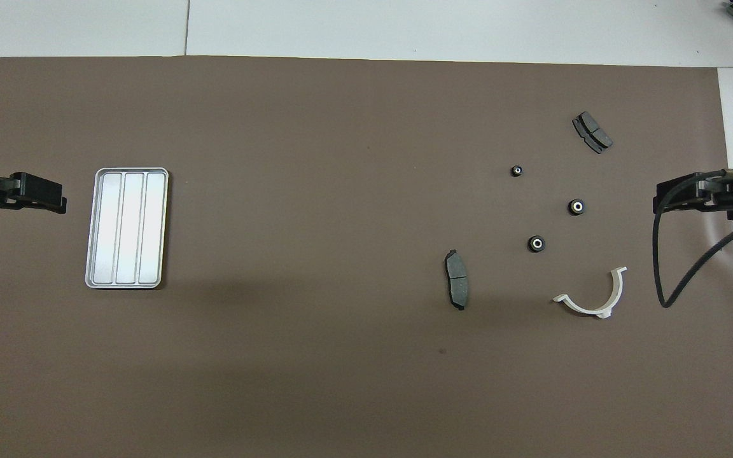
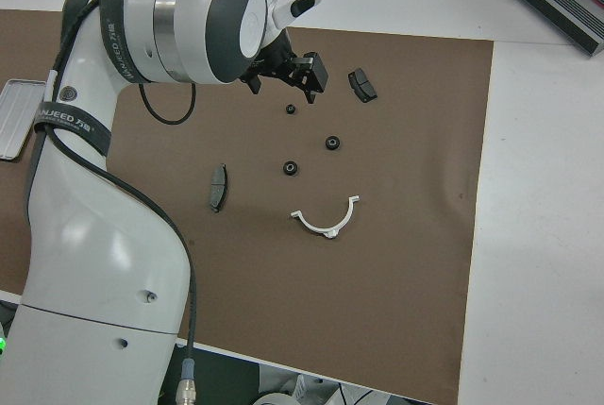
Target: Pick bearing gear from pile to tray
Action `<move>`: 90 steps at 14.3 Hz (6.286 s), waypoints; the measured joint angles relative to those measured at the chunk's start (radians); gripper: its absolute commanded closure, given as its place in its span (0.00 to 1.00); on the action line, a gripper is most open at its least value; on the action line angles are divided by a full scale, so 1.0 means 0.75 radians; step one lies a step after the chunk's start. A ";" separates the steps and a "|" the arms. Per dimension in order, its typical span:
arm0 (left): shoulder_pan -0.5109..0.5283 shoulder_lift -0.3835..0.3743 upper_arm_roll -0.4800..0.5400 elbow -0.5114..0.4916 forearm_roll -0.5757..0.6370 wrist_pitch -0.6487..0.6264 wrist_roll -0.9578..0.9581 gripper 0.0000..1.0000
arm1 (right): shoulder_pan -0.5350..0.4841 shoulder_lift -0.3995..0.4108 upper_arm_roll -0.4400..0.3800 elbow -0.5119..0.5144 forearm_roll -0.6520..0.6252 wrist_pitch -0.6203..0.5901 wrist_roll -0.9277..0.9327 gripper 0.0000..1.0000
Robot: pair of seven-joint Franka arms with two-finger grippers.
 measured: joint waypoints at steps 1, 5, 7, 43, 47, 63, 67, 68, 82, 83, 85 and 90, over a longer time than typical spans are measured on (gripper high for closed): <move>0.000 0.000 0.000 0.000 0.000 0.000 0.000 0.00 | 0.000 0.000 0.000 0.000 0.000 0.000 0.000 0.00; 0.000 0.000 0.000 0.000 0.000 0.000 0.000 0.00 | 0.000 0.000 0.001 -0.001 0.000 0.000 0.000 0.00; 0.000 0.000 0.000 0.000 0.000 0.000 0.000 0.00 | 0.000 0.000 0.002 -0.001 0.002 0.000 0.000 0.00; 0.000 0.000 0.000 0.000 0.000 0.000 0.000 0.00 | -0.064 0.491 0.003 -0.542 0.006 1.179 -0.338 1.00; 0.000 0.000 0.000 0.000 0.000 0.000 0.000 0.00 | -0.062 0.469 0.064 -0.421 0.007 1.053 -0.111 1.00; 0.000 0.000 0.000 0.000 0.000 0.000 0.000 0.00 | 0.643 0.818 0.167 0.201 -0.121 0.930 1.057 1.00; 0.000 0.000 0.000 0.000 0.000 0.000 0.000 0.00 | 0.709 0.936 0.166 0.240 -0.134 1.029 1.074 0.74; 0.000 0.000 0.000 0.000 0.000 0.000 0.000 0.00 | 0.712 0.939 0.166 0.239 -0.134 1.030 1.075 0.63; -0.031 0.002 -0.023 -0.015 -0.007 0.104 -0.118 0.00 | 0.453 0.587 0.141 0.122 -0.189 0.750 0.968 0.00; -0.076 0.008 -0.029 -0.025 -0.007 0.126 -0.184 0.00 | 0.402 0.544 0.141 0.092 -0.190 0.723 0.897 0.00; -0.190 0.042 -0.037 -0.037 -0.007 0.181 -0.329 0.00 | 0.293 0.480 0.141 0.042 -0.190 0.653 0.711 0.00; -0.471 0.245 -0.044 0.014 -0.007 0.353 -0.678 0.00 | 0.082 0.404 0.144 -0.223 -0.116 0.753 0.070 0.00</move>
